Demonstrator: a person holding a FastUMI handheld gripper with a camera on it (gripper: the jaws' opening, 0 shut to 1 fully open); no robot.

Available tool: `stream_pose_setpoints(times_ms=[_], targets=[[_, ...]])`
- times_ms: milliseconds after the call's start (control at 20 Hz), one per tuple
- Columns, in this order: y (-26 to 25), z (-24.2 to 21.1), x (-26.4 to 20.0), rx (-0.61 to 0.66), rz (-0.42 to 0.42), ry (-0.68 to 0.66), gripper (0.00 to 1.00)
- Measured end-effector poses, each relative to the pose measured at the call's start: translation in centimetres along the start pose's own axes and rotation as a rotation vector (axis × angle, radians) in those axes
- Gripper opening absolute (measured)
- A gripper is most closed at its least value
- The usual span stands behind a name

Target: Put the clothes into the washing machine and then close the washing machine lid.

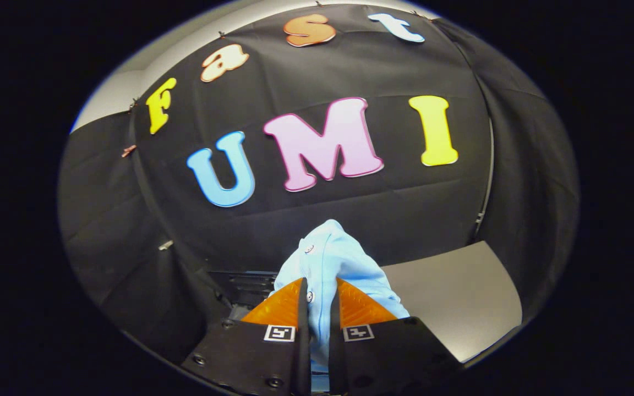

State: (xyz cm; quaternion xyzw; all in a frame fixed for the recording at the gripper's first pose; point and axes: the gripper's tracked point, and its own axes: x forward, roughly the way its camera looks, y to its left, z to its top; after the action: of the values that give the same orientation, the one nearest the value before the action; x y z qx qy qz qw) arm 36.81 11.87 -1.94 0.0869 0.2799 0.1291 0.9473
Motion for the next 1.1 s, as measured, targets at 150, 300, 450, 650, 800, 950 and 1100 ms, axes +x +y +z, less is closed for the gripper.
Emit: stream_pose_setpoints(times_ms=[150, 300, 450, 650, 800, 950, 1100], targets=[[6.3, -1.1, -0.3, -0.007, 0.086, 0.021, 0.17], [11.7, -3.3, 0.6, -0.022, 0.153, 0.060, 0.17], [15.4, -5.8, 2.1, -0.043, 0.179, 0.086, 0.17], [18.1, -9.7, 5.3, -0.060, 0.191, 0.096, 0.17], [18.2, -13.2, 7.9, -0.078, 0.156, 0.104, 0.17], [17.0, -16.5, 10.5, -0.094, 0.103, 0.125, 0.17], [15.6, -20.0, 12.8, -0.096, 0.062, 0.159, 0.17]])
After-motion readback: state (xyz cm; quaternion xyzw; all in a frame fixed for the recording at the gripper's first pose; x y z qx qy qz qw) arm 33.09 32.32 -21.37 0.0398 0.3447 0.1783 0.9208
